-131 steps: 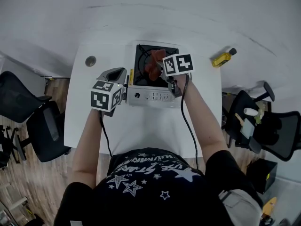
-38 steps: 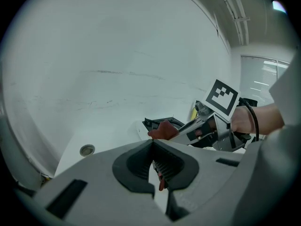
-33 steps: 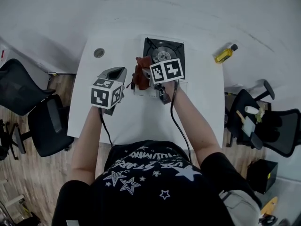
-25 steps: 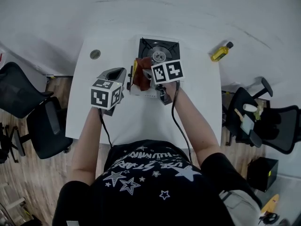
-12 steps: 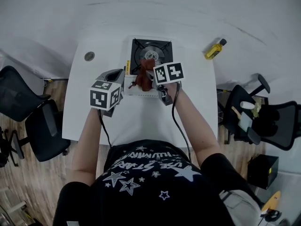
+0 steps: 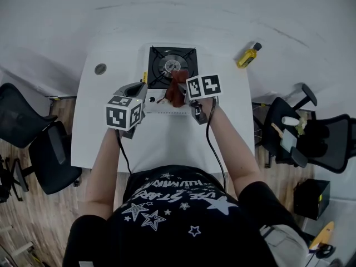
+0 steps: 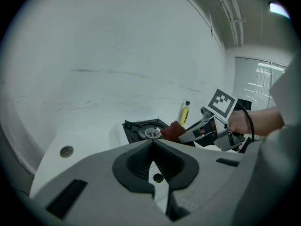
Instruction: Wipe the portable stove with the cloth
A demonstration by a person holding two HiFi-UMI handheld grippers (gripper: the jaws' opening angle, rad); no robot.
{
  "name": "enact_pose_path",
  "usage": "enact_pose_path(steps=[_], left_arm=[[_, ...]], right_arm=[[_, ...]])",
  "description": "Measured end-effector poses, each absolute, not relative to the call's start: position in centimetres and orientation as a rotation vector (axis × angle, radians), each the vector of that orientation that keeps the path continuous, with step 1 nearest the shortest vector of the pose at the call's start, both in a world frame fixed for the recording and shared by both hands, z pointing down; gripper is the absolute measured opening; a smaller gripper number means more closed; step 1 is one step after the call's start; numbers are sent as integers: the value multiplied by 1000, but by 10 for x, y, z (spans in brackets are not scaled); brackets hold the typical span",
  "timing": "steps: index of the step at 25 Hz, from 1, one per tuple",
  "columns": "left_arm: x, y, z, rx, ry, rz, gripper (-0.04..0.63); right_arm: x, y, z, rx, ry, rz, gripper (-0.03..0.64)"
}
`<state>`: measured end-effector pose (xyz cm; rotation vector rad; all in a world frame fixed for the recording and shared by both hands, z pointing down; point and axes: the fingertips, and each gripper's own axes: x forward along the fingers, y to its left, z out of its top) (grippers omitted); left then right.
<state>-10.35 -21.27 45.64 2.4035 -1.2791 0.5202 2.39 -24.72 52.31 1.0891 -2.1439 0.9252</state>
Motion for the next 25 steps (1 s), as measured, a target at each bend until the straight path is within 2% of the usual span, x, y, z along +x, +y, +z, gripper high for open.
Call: enact_pose_path(steps=[25], left_arm=[[-72, -209, 460, 2404, -1249, 520, 6]], right_arm=[[100, -242, 519, 1213, -2119, 998, 61]])
